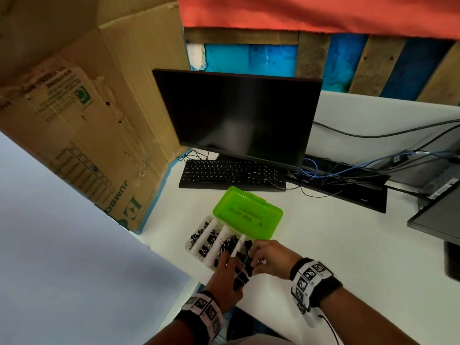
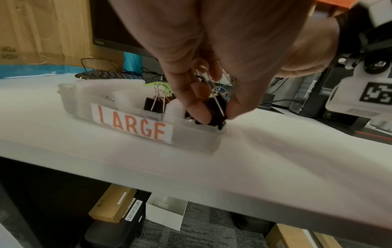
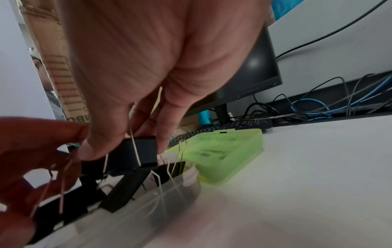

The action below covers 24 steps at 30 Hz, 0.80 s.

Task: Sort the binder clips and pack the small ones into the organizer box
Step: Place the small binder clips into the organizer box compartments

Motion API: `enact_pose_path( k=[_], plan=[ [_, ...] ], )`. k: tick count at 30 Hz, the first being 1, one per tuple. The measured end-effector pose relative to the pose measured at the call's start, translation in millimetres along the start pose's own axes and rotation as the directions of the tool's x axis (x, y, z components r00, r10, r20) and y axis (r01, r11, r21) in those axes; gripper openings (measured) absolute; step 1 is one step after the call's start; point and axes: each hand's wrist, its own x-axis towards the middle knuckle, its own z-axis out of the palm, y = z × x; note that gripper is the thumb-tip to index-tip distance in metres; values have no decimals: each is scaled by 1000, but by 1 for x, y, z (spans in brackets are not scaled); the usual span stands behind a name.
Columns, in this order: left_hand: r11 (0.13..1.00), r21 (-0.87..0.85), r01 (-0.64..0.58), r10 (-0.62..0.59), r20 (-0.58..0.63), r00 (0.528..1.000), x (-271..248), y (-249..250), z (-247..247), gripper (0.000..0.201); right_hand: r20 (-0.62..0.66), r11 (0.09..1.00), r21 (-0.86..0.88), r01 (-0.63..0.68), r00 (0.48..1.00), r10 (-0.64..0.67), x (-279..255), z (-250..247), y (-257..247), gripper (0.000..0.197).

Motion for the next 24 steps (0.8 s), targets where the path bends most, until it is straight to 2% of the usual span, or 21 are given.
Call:
enact_pose_path(
  k=[5,10,12,14,17,24],
  plan=[
    [1000,17,7,-7,-30,1000,-3,-1,-2,25,-91,997,-64,50,994,-55,4,1,-3,20],
    [999,14,44,-43,-87,995,3,7,-2,20,-7,983,-147,111,994,-113,11,4,1,19],
    [1000,10,23,-22,-112,994,6,11,-3,15,30,980,-156,122,992,-118,9,6,6,18],
    [1000,-12,-23,21,-145,989,8,13,-4,12,15,978,-165,131,991,-130,5,9,11,17],
    [995,-47,-83,74,-155,985,8,14,-6,12,-80,978,-168,121,987,-136,-1,13,22,12],
    [998,-47,39,-45,-144,989,1,0,-5,27,-3,909,-323,265,960,-281,-1,28,30,9]
  ],
)
